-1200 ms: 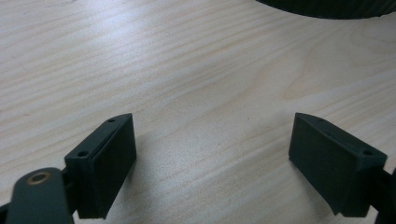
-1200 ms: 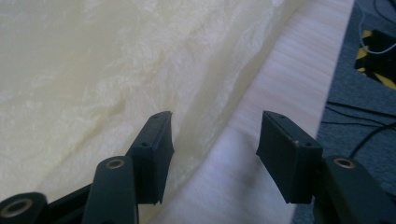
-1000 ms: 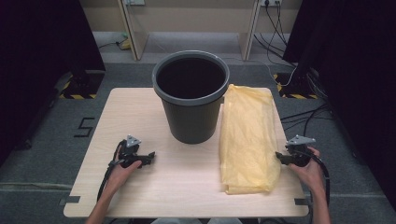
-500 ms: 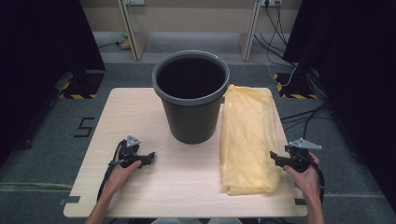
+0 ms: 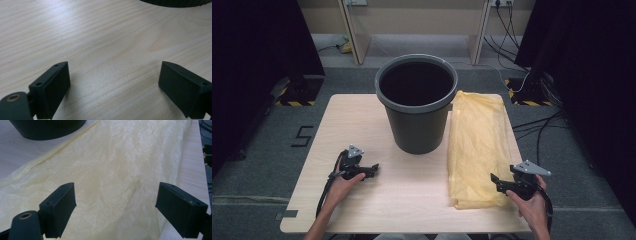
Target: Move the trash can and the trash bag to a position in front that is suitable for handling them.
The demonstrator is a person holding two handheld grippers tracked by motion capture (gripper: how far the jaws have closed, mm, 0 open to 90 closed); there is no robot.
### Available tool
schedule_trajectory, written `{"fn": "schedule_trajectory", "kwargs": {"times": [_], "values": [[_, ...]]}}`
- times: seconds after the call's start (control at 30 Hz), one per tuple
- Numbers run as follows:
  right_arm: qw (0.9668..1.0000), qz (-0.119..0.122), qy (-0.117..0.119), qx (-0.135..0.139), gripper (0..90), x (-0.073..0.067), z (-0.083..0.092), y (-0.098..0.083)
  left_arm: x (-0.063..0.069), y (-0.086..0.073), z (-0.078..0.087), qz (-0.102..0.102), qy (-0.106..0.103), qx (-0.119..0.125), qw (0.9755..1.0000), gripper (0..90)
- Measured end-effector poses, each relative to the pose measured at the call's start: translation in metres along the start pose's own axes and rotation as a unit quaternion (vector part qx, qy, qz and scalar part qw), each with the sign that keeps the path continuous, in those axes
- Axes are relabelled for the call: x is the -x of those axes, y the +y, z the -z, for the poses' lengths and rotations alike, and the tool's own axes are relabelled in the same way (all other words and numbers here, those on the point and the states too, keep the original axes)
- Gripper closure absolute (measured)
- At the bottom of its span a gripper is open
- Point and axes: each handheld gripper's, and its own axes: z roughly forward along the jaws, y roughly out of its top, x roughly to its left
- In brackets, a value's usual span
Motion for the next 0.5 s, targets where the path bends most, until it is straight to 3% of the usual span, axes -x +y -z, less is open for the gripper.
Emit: {"fn": "schedule_trajectory", "kwargs": {"times": [0.17,0.37,0.5], "values": [[0.9999,0.008,-0.004,-0.011,16.5,-0.003,0.002,-0.011,0.000,0.000,0.000,0.001,0.001,-0.001,1.0000,8.1],[1.0000,-0.006,0.003,-0.006,16.6,-0.005,0.008,-0.028,0.000,0.000,-0.001,0.002,0.002,0.000,1.0000,7.7],[1.0000,-0.006,0.002,-0.003,16.6,-0.007,0.012,-0.030,0.000,0.000,-0.001,0.003,0.003,-0.001,1.0000,7.5]]}}
